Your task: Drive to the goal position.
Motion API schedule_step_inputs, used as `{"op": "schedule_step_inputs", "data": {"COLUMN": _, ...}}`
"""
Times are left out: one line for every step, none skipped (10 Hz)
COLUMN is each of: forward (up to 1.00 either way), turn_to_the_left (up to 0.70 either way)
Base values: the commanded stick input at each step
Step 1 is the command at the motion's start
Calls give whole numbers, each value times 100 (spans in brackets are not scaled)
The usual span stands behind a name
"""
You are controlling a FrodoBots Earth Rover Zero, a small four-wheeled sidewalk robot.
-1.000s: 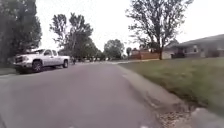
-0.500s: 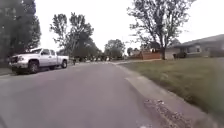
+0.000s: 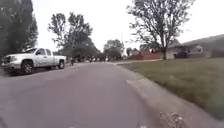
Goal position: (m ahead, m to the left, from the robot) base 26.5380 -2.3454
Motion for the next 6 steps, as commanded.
{"op": "schedule_step_inputs", "data": {"forward": 100, "turn_to_the_left": -23}}
{"op": "schedule_step_inputs", "data": {"forward": 100, "turn_to_the_left": -4}}
{"op": "schedule_step_inputs", "data": {"forward": 100, "turn_to_the_left": 0}}
{"op": "schedule_step_inputs", "data": {"forward": 100, "turn_to_the_left": 0}}
{"op": "schedule_step_inputs", "data": {"forward": 100, "turn_to_the_left": 0}}
{"op": "schedule_step_inputs", "data": {"forward": 100, "turn_to_the_left": 0}}
